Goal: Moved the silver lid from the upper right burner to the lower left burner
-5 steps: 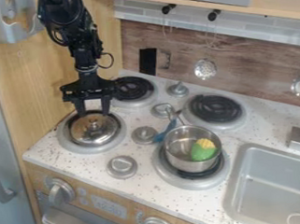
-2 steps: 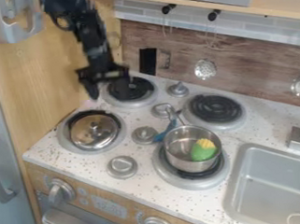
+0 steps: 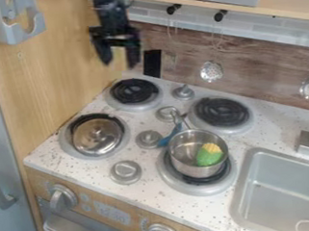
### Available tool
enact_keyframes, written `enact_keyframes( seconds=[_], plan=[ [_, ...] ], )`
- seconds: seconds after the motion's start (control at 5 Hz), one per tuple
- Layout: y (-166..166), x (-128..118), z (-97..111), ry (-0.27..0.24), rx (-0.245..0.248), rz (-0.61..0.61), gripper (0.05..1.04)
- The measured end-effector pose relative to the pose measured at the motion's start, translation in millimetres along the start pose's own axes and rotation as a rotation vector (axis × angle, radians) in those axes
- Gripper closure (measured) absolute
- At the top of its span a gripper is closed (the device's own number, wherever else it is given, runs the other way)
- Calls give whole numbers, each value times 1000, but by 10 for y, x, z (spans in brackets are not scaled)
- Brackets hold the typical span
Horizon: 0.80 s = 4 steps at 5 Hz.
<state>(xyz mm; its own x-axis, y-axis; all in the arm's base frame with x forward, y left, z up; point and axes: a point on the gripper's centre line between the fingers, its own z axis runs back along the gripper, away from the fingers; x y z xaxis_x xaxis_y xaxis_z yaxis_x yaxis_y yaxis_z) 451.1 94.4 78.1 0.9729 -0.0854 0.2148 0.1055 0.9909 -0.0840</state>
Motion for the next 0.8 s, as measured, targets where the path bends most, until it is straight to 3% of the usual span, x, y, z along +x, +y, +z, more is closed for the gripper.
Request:
enact_keyframes(
  seconds=[0.2, 0.4, 0.6, 0.8],
  plan=[
    [-233, 21, -51, 38, 22, -30, 84],
    [-329, -115, -166, 103, 38, -20, 84],
    [-599, -114, -91, 99, 52, -51, 84],
    [-717, -180, -152, 116, 59, -39, 84]
  ],
)
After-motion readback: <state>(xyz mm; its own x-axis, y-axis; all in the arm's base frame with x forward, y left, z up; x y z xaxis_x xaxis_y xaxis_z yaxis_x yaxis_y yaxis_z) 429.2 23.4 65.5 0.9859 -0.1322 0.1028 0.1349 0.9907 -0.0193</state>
